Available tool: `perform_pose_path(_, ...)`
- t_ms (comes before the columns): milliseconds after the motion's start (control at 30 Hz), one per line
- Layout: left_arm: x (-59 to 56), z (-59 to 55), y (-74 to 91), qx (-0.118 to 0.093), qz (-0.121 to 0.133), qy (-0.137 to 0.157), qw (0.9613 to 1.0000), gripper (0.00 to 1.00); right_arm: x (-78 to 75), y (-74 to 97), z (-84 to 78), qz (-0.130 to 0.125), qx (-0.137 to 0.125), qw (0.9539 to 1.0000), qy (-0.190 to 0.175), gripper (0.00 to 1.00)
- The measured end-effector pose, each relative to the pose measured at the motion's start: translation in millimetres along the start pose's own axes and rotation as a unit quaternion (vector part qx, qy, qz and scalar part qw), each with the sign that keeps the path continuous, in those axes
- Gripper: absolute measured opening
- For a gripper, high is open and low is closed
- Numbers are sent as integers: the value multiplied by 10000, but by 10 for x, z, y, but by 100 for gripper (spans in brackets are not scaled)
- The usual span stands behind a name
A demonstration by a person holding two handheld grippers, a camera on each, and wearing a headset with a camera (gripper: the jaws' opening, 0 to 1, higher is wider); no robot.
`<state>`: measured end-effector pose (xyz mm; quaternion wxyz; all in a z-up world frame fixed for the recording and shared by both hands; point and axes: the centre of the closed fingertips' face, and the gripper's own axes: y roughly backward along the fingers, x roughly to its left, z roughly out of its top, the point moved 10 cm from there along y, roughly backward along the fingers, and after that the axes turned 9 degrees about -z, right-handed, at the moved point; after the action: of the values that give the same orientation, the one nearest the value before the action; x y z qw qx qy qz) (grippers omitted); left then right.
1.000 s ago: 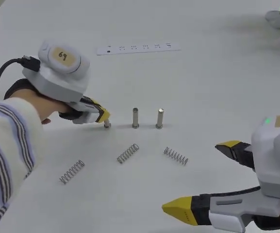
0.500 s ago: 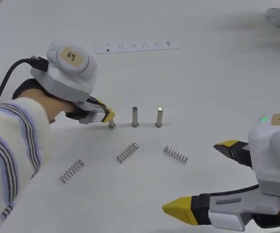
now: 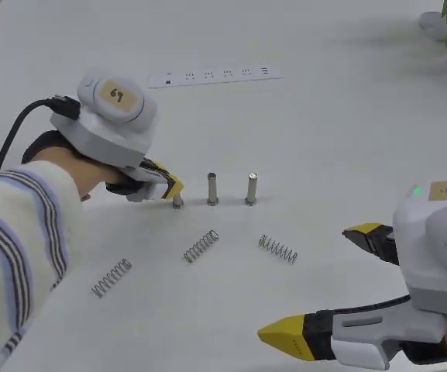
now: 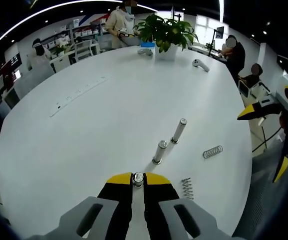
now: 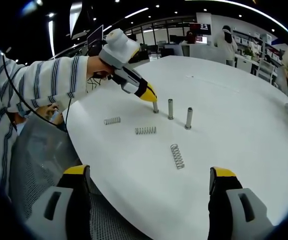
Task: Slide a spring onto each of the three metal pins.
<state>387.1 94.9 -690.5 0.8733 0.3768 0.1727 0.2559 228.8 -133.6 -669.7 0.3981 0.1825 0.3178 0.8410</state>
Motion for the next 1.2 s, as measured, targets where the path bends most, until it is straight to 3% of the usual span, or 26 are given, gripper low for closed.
perform_pose_path(500,37,25,-2,129,-129,-4,9998,0,18,-10,3,22,-18,10000,-40,100)
perform_pose_path(833,42,12,-28,399,-24,-192,9990,1,17,-1,-10,17,6,10000,-53,99)
perform_pose_path(1200,29,4,-14,469,-69,-370,9982,3,11,-1,-17,19,26,9999,-109,99)
